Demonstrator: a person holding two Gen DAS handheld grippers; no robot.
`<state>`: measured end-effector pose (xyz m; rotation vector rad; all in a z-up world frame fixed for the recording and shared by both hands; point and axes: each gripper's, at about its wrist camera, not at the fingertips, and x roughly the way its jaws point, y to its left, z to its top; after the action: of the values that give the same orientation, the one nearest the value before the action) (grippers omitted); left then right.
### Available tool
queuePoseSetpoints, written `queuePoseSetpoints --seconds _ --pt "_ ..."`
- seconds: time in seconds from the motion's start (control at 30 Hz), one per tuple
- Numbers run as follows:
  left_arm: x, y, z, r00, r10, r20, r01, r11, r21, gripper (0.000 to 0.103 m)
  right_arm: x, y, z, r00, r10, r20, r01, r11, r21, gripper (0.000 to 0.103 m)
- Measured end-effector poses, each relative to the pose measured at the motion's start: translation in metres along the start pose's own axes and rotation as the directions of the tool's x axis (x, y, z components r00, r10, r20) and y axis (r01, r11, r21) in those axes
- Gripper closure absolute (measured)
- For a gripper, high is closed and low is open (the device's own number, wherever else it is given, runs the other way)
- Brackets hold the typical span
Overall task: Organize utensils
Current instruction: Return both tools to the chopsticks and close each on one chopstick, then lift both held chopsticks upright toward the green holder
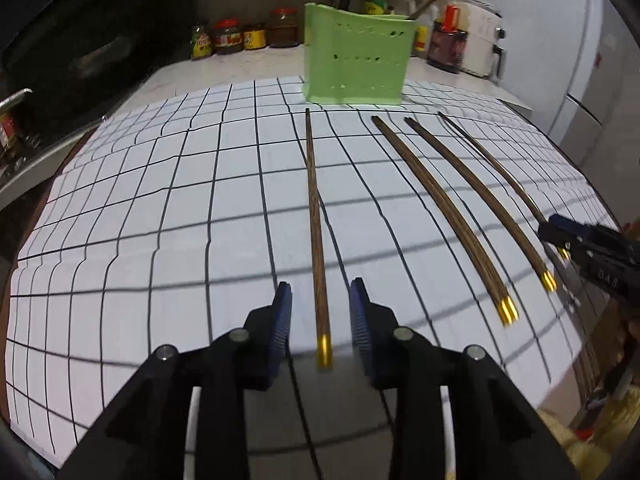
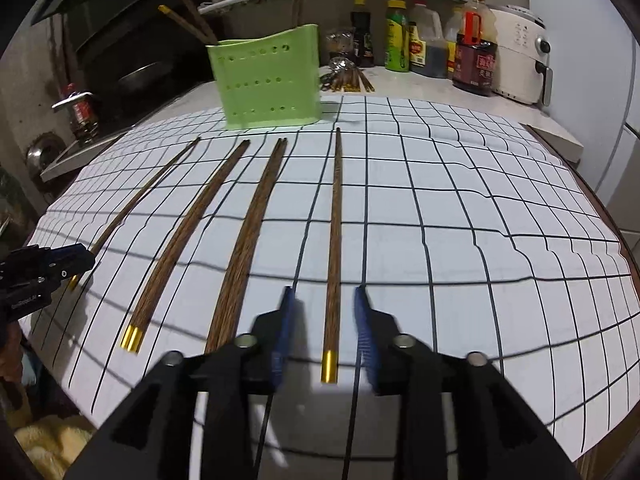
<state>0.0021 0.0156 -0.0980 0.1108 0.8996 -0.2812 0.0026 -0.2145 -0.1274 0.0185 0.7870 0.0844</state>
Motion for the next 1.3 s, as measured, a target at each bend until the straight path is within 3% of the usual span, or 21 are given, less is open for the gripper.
queuePoseSetpoints --seconds 0.1,0.37,0.57,0.67,0.77,0.8,1.0,1.07,1.3 --pt "-0.006 -0.004 -0.008 1.000 -0.013 0.010 0.013 1.000 0.014 0.073 -0.006 0.002 -0.008 1.000 -0.011 0.022 0.011 1.000 -0.016 0.069" --pt "-0.007 -0.017 -0.010 0.998 0.065 -0.008 -0.065 0.998 0.026 0.073 -0.014 0.003 -0.018 0.999 -0.005 0.047 0.006 1.000 -0.024 0.069" --pt "-0.011 -0.017 -0.017 0.997 0.082 -0.008 -0.082 0.996 0.029 0.073 -0.015 0.005 -0.022 0.998 -0.005 0.067 0.007 0.999 -0.033 0.069" --pt "-0.010 -0.016 -0.016 0.996 0.085 0.000 -0.085 0.996 0.019 0.075 -0.015 0.001 -0.021 0.997 -0.009 0.072 0.010 1.000 -0.012 0.073" --pt "-0.007 -0.016 -0.014 0.996 0.092 0.016 -0.092 0.996 0.017 0.079 -0.014 -0.007 -0.020 0.997 -0.024 0.077 0.022 1.000 0.021 0.090" --pt "-0.006 -0.016 -0.014 0.995 0.094 0.028 -0.094 0.995 0.024 0.079 -0.013 -0.008 -0.020 0.997 -0.019 0.079 0.017 1.000 0.025 0.091" --pt "-0.003 -0.019 -0.012 0.995 0.090 0.049 -0.092 0.995 0.045 0.081 -0.013 0.004 -0.024 0.992 -0.065 0.110 0.070 0.997 -0.045 0.090" --pt "-0.003 -0.018 -0.013 0.991 0.122 0.056 -0.124 0.991 0.047 0.096 -0.013 0.002 -0.024 0.992 -0.056 0.109 0.060 0.998 -0.033 0.095" --pt "-0.016 -0.004 -0.013 0.994 0.066 0.084 -0.064 0.998 -0.023 0.096 -0.023 -0.003 -0.020 0.994 -0.022 0.108 0.021 1.000 0.011 0.096"
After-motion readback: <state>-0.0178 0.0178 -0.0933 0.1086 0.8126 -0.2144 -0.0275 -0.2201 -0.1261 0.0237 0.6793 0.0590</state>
